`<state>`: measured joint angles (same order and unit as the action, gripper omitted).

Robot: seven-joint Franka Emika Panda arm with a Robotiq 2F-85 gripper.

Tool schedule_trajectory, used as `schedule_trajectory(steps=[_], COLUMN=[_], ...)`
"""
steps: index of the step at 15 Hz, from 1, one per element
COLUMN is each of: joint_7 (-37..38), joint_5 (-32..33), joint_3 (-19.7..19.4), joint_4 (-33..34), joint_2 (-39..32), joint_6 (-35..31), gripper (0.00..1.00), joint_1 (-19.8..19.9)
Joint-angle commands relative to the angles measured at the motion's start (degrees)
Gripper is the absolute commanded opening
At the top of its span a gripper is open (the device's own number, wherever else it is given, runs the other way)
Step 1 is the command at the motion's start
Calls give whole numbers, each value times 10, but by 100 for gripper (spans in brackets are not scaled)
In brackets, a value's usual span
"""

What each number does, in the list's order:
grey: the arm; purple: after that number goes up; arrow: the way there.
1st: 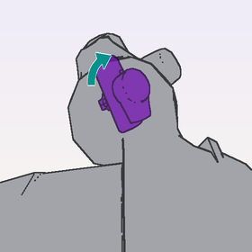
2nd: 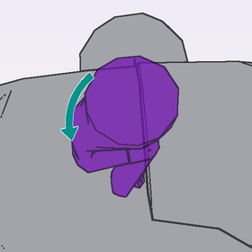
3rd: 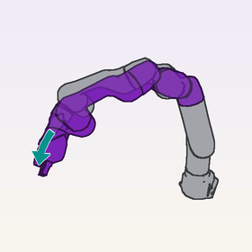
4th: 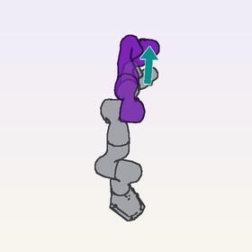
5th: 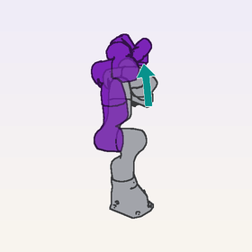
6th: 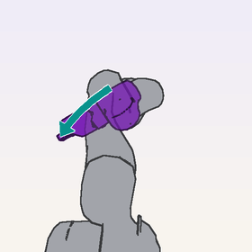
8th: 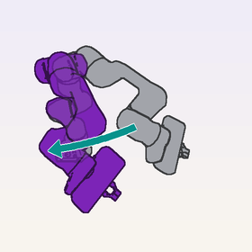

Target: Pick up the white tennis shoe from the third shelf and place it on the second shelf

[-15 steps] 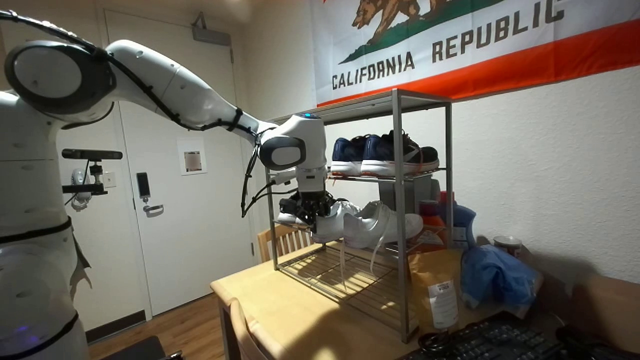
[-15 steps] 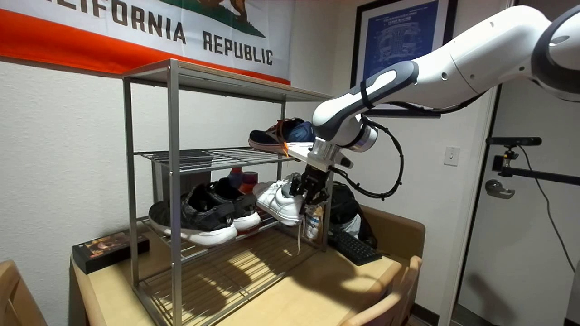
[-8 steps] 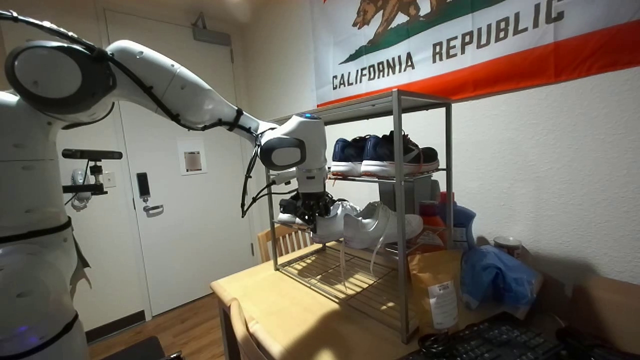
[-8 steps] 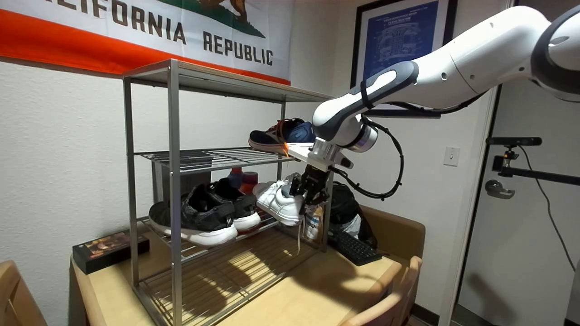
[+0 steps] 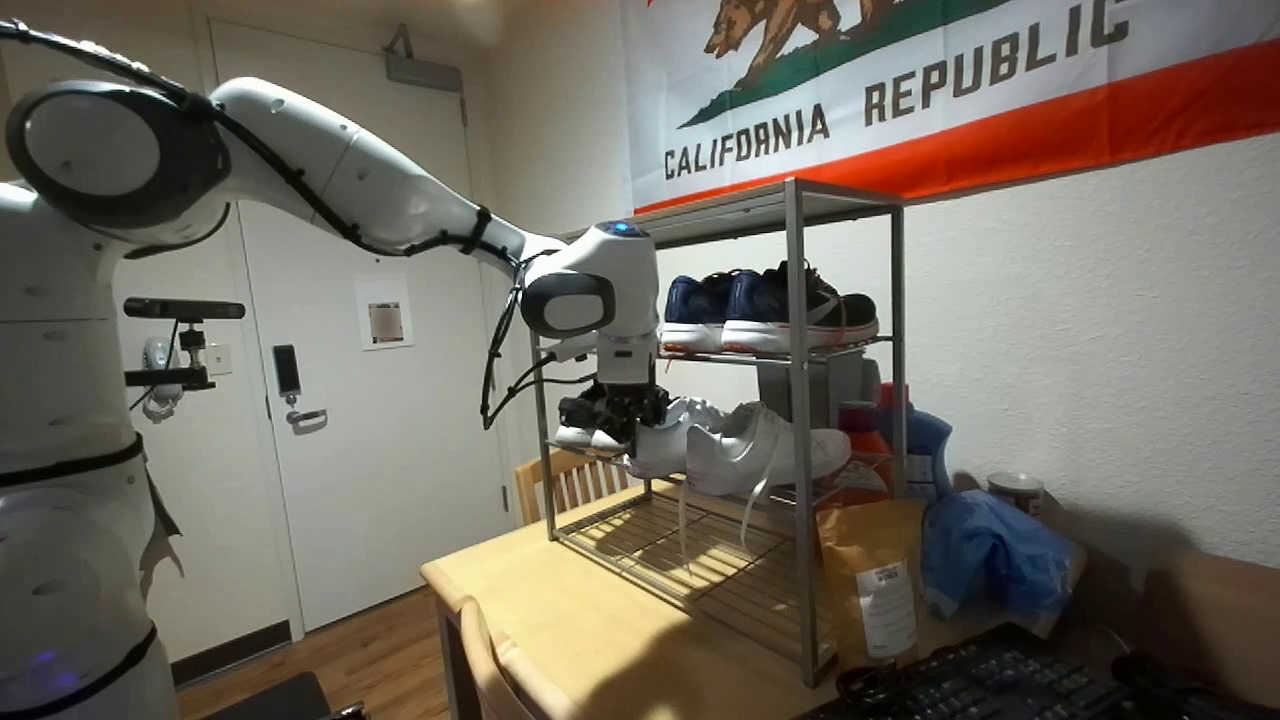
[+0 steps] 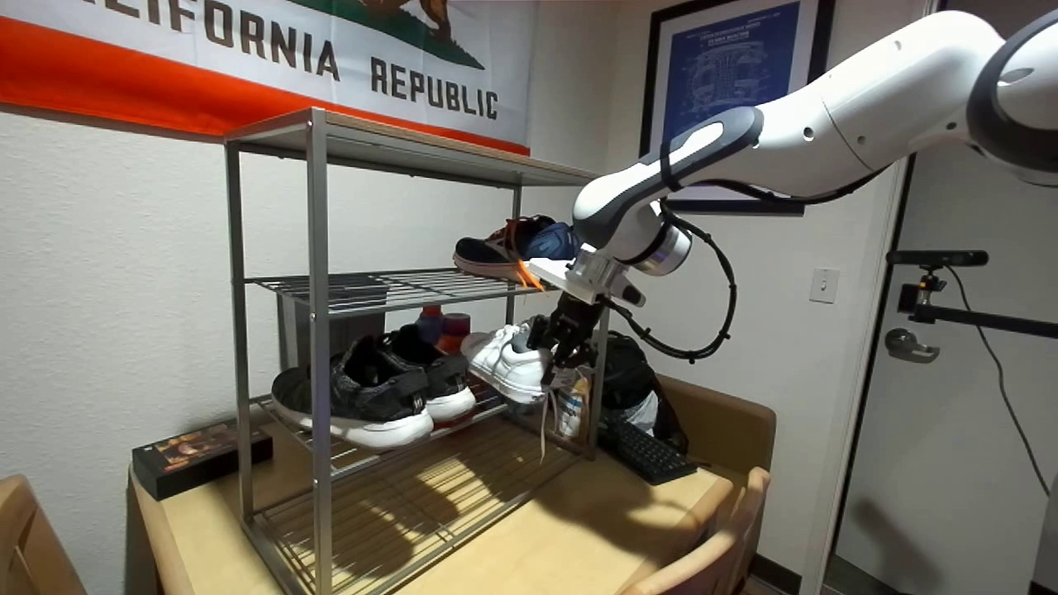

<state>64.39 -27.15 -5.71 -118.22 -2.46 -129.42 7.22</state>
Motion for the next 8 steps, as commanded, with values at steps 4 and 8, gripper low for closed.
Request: schedule_trajectory(steps=[4,8], joint_7=[-6,-3], joint_5=[-30,-29], joint_3=[-12,-14], joint_4=[32,37], joint_2=[-3,-13], joint_6=[15,13], gripper=[3,3], joint_1=[5,4])
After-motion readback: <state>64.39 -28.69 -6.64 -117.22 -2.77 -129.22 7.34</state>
